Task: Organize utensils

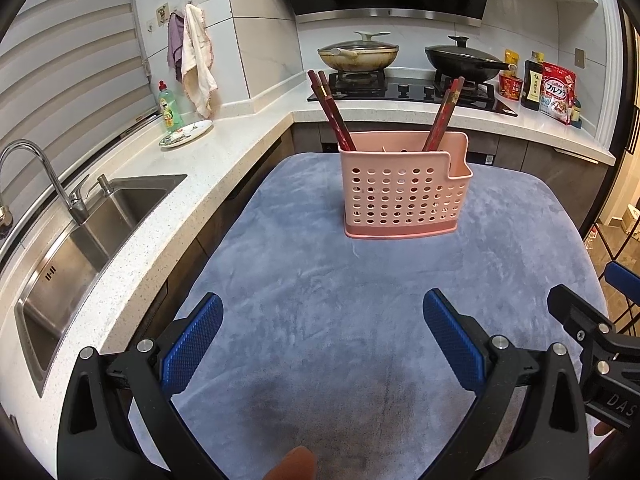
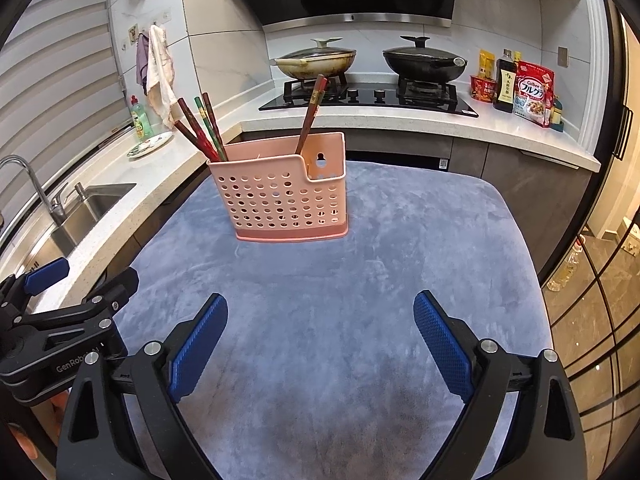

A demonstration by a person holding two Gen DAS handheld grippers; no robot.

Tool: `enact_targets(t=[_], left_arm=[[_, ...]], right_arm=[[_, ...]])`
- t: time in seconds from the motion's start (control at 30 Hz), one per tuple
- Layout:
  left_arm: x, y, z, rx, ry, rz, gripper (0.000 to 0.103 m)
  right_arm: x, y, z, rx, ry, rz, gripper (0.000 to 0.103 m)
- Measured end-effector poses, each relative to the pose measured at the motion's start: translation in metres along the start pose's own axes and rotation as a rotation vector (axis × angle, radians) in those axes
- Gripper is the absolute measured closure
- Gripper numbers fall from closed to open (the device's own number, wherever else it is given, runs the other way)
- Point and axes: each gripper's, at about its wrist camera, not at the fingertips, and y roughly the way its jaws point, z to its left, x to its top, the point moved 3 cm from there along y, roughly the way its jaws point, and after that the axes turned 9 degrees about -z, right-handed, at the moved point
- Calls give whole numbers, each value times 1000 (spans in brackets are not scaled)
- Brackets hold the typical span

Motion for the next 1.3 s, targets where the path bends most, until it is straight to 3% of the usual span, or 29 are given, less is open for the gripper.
enact_targets(t=[1.3], left_arm=[[-2, 8, -6, -11, -2, 14, 7]], right_arm=[[-2, 6, 7, -8, -39, 8, 13]])
